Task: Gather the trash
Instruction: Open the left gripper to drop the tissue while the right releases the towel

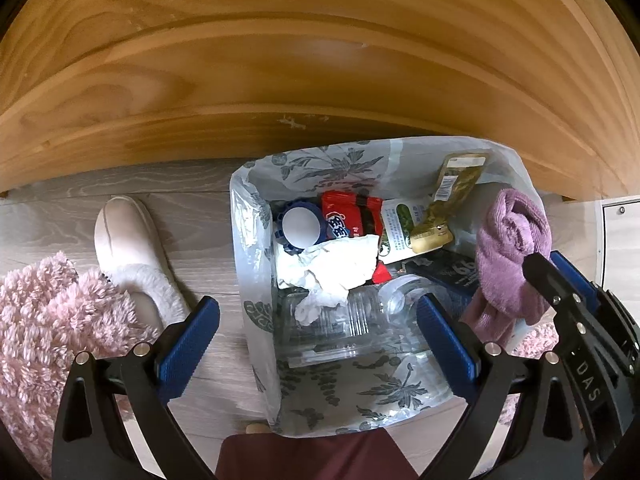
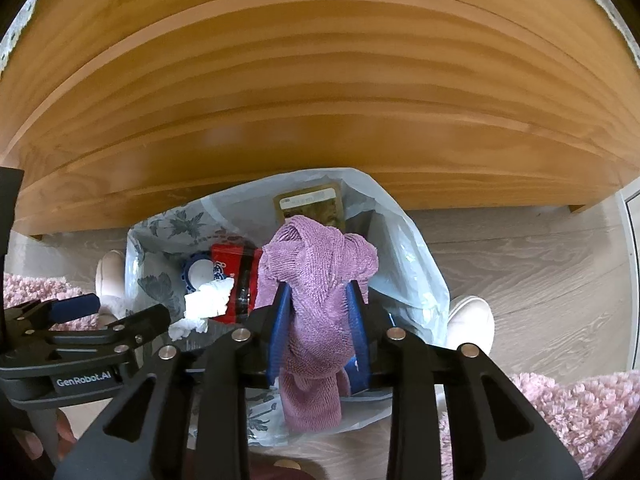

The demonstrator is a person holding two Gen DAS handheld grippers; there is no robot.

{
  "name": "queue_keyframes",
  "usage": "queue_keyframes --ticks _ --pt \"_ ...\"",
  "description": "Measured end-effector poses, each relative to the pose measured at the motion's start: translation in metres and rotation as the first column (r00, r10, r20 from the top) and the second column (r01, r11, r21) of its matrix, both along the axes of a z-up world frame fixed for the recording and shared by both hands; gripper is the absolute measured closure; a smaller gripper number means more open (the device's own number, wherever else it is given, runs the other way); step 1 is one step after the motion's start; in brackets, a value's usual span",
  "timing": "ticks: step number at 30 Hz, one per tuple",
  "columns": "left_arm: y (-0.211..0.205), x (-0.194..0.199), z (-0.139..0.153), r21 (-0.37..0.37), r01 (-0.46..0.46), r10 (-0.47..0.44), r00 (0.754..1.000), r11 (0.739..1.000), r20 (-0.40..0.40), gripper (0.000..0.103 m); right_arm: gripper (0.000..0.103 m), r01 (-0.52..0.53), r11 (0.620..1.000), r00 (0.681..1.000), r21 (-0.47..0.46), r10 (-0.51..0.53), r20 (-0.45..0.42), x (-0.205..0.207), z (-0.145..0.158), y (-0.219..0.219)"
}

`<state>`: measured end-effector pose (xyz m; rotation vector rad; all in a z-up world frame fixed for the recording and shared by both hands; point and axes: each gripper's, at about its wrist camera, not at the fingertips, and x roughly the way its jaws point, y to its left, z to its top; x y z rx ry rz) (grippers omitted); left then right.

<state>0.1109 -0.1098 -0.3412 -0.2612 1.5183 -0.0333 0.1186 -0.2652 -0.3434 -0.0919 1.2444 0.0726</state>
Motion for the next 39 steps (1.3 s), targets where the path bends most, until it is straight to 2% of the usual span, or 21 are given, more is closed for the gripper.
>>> queue_keyframes --ticks 2,3,5,7,8,9,12,15,19,39 --pt "0.000 0.000 0.000 0.002 -0.002 0.002 1.000 1.000 0.001 0.007 0.071 0.005 1.000 1.000 0.003 -0.005 0.002 0.000 0.001 -0.001" --pt "0.000 0.000 0.000 0.003 -0.003 0.003 1.000 1.000 0.001 0.007 0.059 0.008 1.000 1.000 0.000 -0.008 0.003 0.001 0.001 -0.001" --pt "0.001 0.000 -0.001 0.009 -0.006 0.006 1.000 1.000 -0.005 0.007 0.046 0.019 1.000 1.000 -0.005 -0.018 0.001 0.001 0.000 -0.002" --pt "0.001 0.000 -0.001 0.012 -0.009 0.009 1.000 1.000 -0.009 0.007 0.039 0.020 1.000 1.000 -0.008 -0.020 -0.001 0.001 -0.001 -0.001" --pt "0.002 0.000 -0.001 0.012 -0.010 0.010 1.000 1.000 -0.009 0.008 0.029 0.019 1.000 1.000 -0.012 -0.020 -0.003 0.002 -0.001 0.000" --pt "0.002 0.000 -0.001 0.020 -0.011 0.011 1.000 1.000 -0.010 0.008 0.024 0.023 1.000 1.000 -0.015 -0.023 0.000 0.002 -0.002 -0.001" --pt "0.003 0.000 -0.002 0.016 -0.017 0.017 1.000 1.000 -0.010 0.008 0.012 0.038 0.999 0.999 -0.007 -0.039 -0.007 0.002 -0.003 -0.003" --pt "0.003 0.000 -0.001 0.025 -0.009 0.009 1.000 1.000 -0.005 0.008 0.008 0.063 0.998 0.998 0.006 -0.063 -0.001 0.003 -0.002 -0.007" --pt "0.004 0.000 -0.001 0.032 -0.016 0.016 1.000 0.999 -0.001 0.008 0.008 0.080 0.997 0.996 0.003 -0.080 0.027 0.003 0.001 -0.012" --pt "0.013 0.000 0.007 0.092 -0.038 0.034 0.998 0.995 0.045 0.008 0.008 0.083 0.994 0.996 -0.073 -0.080 0.045 0.000 0.002 -0.016"
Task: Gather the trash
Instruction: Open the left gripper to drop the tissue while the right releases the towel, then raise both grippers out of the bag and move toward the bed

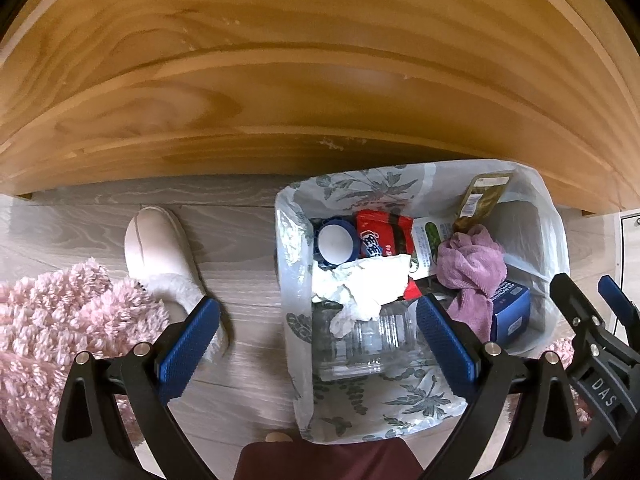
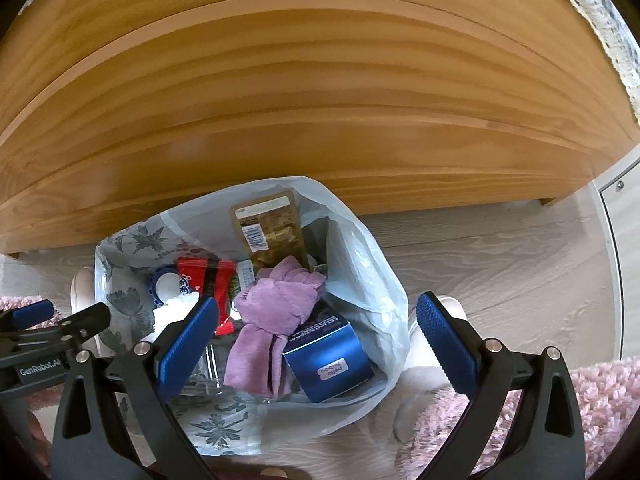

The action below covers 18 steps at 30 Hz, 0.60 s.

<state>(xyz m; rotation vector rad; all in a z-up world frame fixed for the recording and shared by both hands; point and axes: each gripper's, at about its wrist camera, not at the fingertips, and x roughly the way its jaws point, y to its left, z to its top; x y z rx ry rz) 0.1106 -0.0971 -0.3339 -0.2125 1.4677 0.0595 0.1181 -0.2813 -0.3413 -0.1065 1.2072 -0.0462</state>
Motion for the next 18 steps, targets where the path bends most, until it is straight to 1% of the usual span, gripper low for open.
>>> queue_keyframes --ticks 6,11,18 --pt "0.008 -0.001 0.003 -0.004 -0.025 0.025 1.000 1.000 0.007 0.008 0.008 0.014 1.000 1.000 -0.008 -0.014 0.002 -0.002 0.002 -0.006" --pt "0.011 -0.003 0.009 0.001 -0.026 0.026 0.999 1.000 0.025 0.008 0.008 0.008 1.000 1.000 -0.020 -0.008 0.009 -0.005 0.005 -0.005" --pt "0.015 -0.009 0.020 0.009 -0.021 0.021 0.998 1.000 0.060 0.008 0.008 0.002 1.000 0.999 -0.024 -0.001 0.052 -0.013 0.021 -0.009"
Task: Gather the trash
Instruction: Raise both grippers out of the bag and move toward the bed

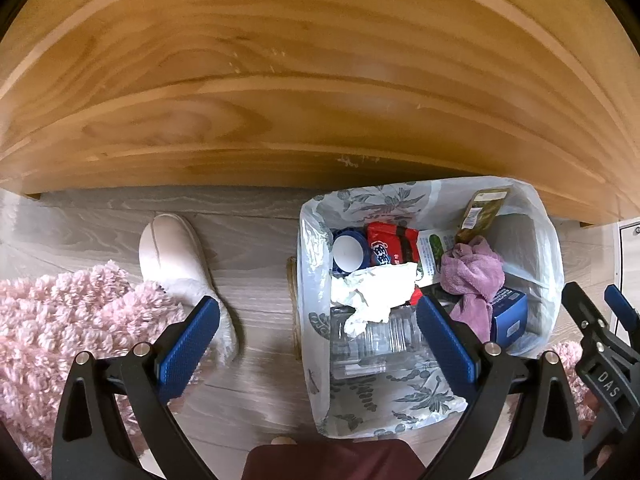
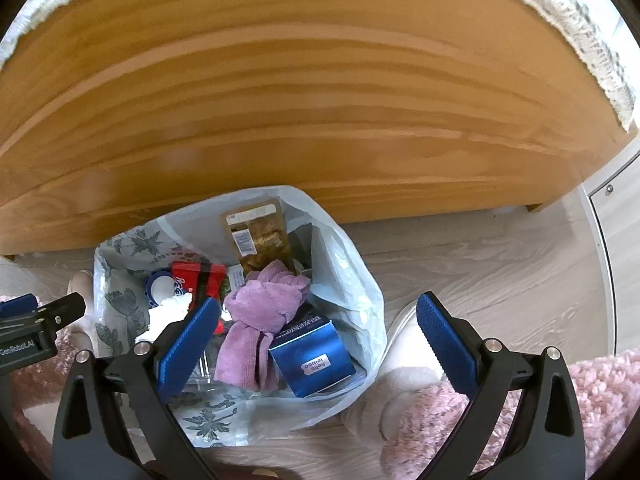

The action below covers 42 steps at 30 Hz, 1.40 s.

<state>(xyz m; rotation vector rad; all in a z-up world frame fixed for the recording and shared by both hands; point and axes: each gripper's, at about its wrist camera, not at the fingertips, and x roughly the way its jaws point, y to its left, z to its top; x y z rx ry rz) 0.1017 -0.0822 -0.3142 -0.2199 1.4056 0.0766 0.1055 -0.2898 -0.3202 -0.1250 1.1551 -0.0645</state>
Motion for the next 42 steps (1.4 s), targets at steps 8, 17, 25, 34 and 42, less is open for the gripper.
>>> queue_keyframes --ticks 8,17,25,34,42 --pt "0.008 -0.011 0.034 0.015 -0.009 0.007 0.992 1.000 0.129 0.008 0.008 -0.020 1.000 0.996 0.012 0.019 0.083 -0.013 0.030 -0.002" --pt "0.015 -0.025 0.107 0.063 -0.001 -0.024 0.920 0.998 0.391 0.008 0.008 -0.052 0.998 0.977 0.031 0.044 0.207 -0.029 0.074 -0.006" --pt "0.025 -0.040 0.156 0.101 0.009 -0.061 0.850 0.995 0.524 0.008 0.008 -0.071 0.997 0.926 0.028 0.056 0.372 -0.044 0.128 -0.016" --pt "0.036 -0.038 0.198 0.103 -0.005 -0.061 0.781 0.995 0.621 0.008 0.008 -0.072 0.997 0.837 0.018 0.051 0.545 -0.051 0.180 -0.038" --pt "0.039 -0.012 0.234 0.103 -0.008 -0.068 0.703 0.995 0.708 0.008 0.008 -0.086 0.996 0.746 0.000 0.064 0.663 -0.035 0.203 -0.058"
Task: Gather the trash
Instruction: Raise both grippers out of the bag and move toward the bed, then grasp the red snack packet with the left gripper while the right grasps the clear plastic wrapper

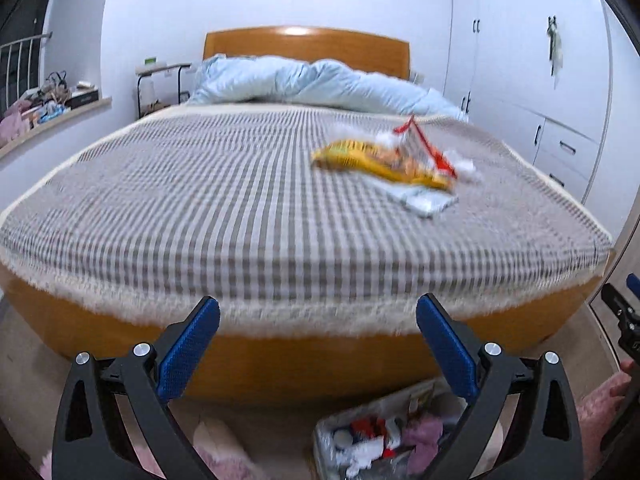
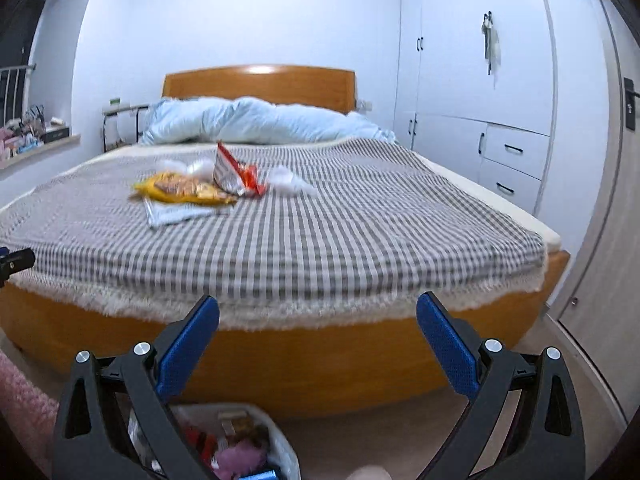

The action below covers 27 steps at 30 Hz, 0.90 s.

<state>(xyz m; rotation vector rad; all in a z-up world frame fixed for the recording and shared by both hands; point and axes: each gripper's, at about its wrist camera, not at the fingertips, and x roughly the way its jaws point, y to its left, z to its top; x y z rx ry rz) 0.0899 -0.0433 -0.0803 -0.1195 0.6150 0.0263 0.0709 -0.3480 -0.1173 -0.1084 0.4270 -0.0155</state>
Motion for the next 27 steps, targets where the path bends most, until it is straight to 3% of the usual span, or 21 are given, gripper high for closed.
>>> queue_keyframes --ticks 6,10,19,27 --pt "-0.013 0.033 0.018 0.000 0.035 -0.035 0.998 0.999 0.058 0.008 0.008 -0.028 0.998 0.999 0.058 0.026 0.031 0.034 0.005 -0.004" --pt "-0.024 0.059 0.021 -0.016 0.061 -0.060 0.997 0.998 0.056 0.008 0.008 -0.070 0.996 0.995 0.053 0.066 0.070 0.059 0.016 0.004" --pt "-0.035 0.114 0.030 -0.043 0.067 -0.064 0.996 0.997 0.065 0.008 0.008 -0.143 0.988 0.988 0.055 0.140 0.062 0.118 0.029 0.018" --pt "-0.037 0.168 0.044 -0.046 0.045 -0.041 0.995 0.998 0.092 0.008 0.008 -0.041 0.997 0.998 0.069 0.037 0.049 0.174 0.039 0.027"
